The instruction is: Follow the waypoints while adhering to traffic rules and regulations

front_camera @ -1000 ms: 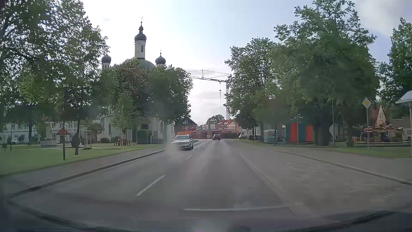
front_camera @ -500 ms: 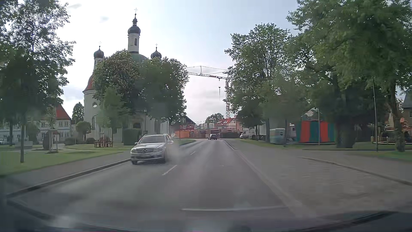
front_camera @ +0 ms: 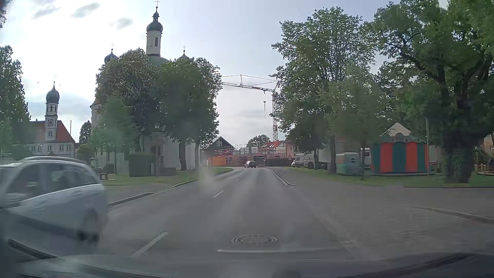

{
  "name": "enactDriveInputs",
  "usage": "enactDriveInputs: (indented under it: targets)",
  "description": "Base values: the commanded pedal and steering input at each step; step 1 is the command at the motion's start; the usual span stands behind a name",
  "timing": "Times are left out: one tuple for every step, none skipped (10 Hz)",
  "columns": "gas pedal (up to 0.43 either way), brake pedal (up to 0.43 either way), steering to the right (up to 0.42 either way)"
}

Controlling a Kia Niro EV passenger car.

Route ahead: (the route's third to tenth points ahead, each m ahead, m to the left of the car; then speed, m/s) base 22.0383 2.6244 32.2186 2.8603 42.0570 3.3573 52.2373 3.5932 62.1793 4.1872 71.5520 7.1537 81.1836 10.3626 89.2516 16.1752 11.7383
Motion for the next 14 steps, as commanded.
enactDriveInputs:
  targets:
    - [0.15,0.0,-0.004]
    - [0.15,0.0,-0.004]
    - [0.15,0.0,-0.003]
    - [0.15,0.0,-0.002]
    - [0.15,0.0,0.001]
    - [0.15,0.0,0.001]
    - [0.15,0.0,0.001]
    - [0.15,0.0,0.001]
    - [0.157,0.0,0.001]
    - [0.157,0.0,0.001]
    - [0.169,0.0,0.001]
    - [0.169,0.0,0.001]
    - [0.169,0.0,0.001]
    - [0.169,0.0,0.001]
